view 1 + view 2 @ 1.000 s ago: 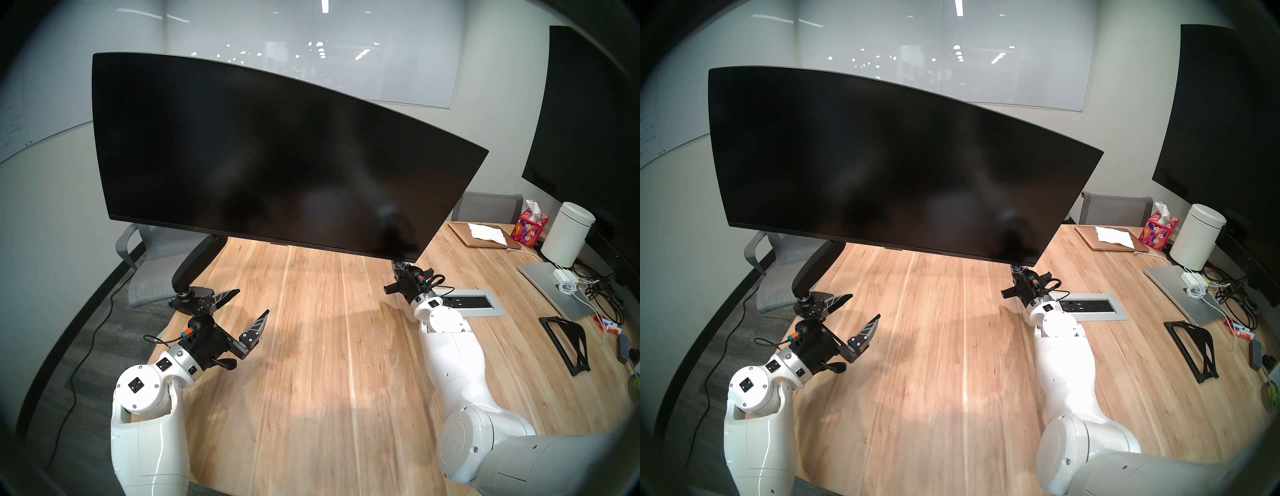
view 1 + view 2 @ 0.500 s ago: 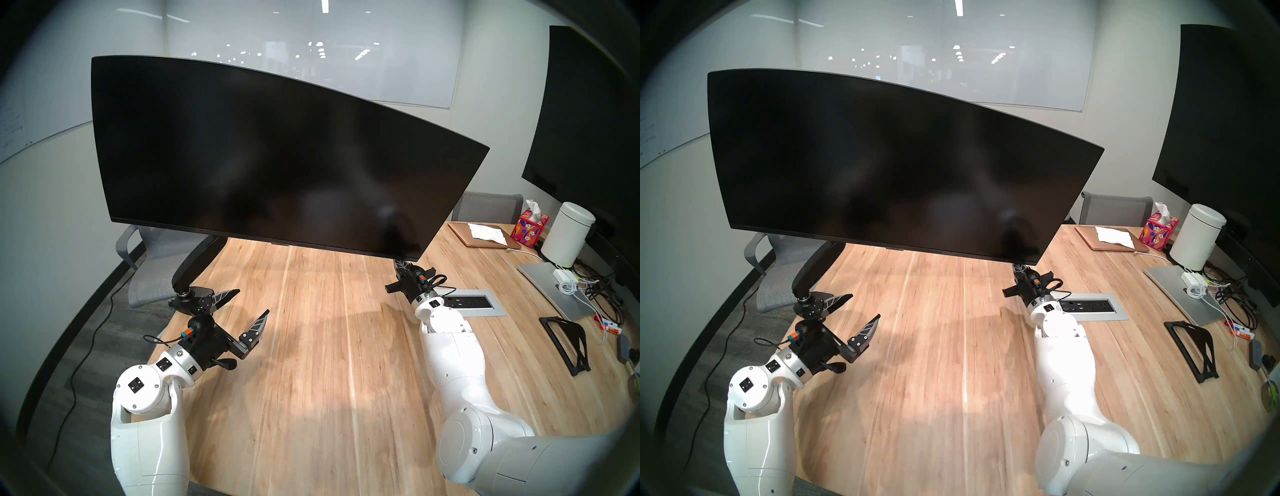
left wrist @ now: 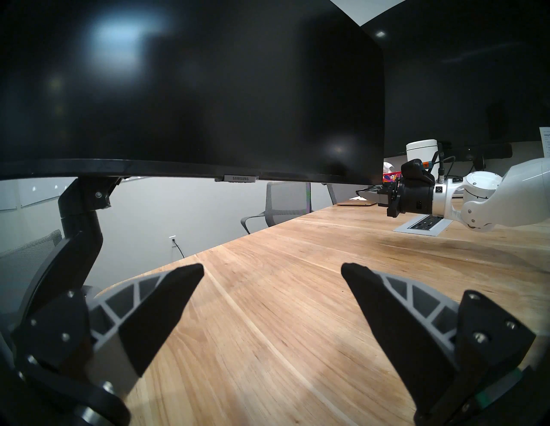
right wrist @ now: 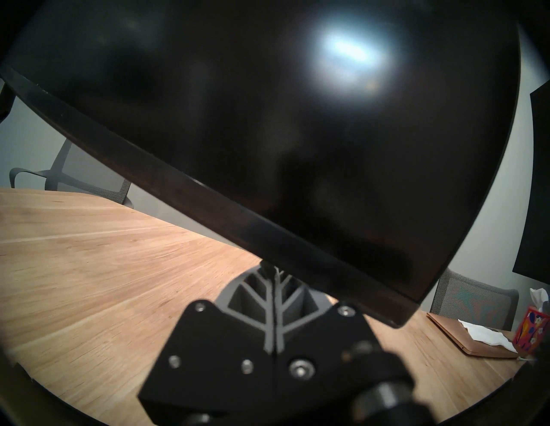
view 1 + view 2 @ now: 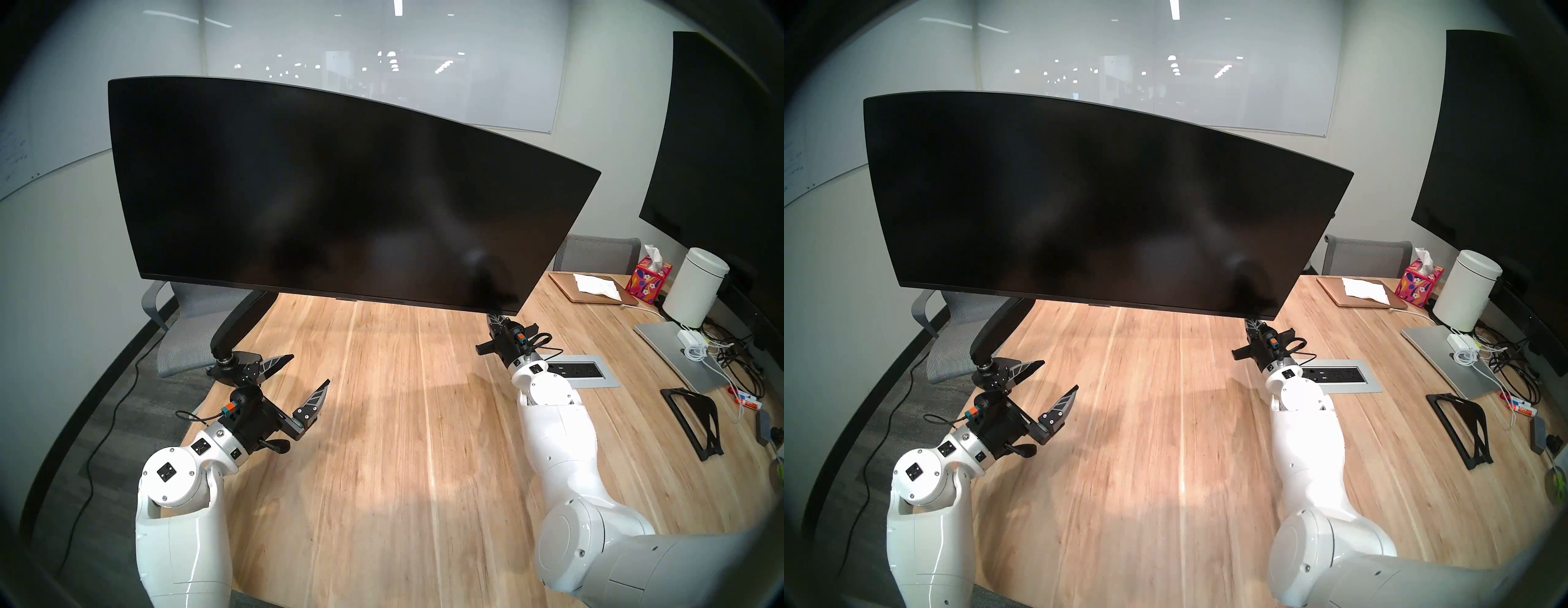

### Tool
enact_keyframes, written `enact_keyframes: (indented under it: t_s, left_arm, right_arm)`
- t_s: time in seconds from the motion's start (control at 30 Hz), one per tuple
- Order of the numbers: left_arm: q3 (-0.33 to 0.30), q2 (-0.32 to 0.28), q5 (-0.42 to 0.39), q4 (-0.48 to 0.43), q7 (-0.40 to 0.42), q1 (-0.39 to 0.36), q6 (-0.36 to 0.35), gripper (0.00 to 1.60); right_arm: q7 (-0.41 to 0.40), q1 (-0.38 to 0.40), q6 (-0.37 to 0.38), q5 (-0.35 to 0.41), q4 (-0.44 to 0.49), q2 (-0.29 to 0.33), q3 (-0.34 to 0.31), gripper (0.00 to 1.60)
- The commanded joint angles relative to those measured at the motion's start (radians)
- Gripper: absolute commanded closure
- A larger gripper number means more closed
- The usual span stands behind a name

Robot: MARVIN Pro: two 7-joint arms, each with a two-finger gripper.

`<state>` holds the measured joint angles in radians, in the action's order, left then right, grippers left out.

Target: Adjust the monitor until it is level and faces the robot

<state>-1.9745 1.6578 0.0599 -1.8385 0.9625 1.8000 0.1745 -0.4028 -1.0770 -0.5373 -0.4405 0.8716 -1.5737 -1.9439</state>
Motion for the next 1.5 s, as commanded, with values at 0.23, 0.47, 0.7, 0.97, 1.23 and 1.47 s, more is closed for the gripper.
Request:
enact_keyframes:
  t_s: [0.23,0.47,0.7,0.97,1.23,1.47]
  left_arm:
    - [0.002,-0.002,-0.003,-0.014,-0.001,0.000,0.001,0.00]
    - [0.002,-0.002,-0.003,-0.014,-0.001,0.000,0.001,0.00]
    - [0.002,-0.003,-0.003,-0.014,-0.001,0.000,0.001,0.00]
    - [0.002,-0.002,-0.003,-0.013,-0.001,0.000,0.001,0.00]
    - [0.002,-0.002,-0.003,-0.013,-0.001,-0.001,0.001,0.00]
    - [0.002,-0.002,-0.003,-0.013,-0.001,0.000,0.001,0.00]
  right_arm:
    - [0.013,0.059,-0.030,0.009,0.079,-0.001,0.004,1.60]
    - [0.016,0.056,-0.029,0.009,0.091,0.002,0.002,1.60]
    - [0.019,0.051,-0.024,0.003,0.105,0.002,0.004,1.60]
    - [0.022,0.056,-0.013,-0.006,0.116,0.000,0.010,1.60]
    - [0.027,0.057,-0.003,-0.011,0.124,0.002,0.008,1.60]
    - [0.030,0.054,0.001,-0.013,0.131,0.001,0.007,1.60]
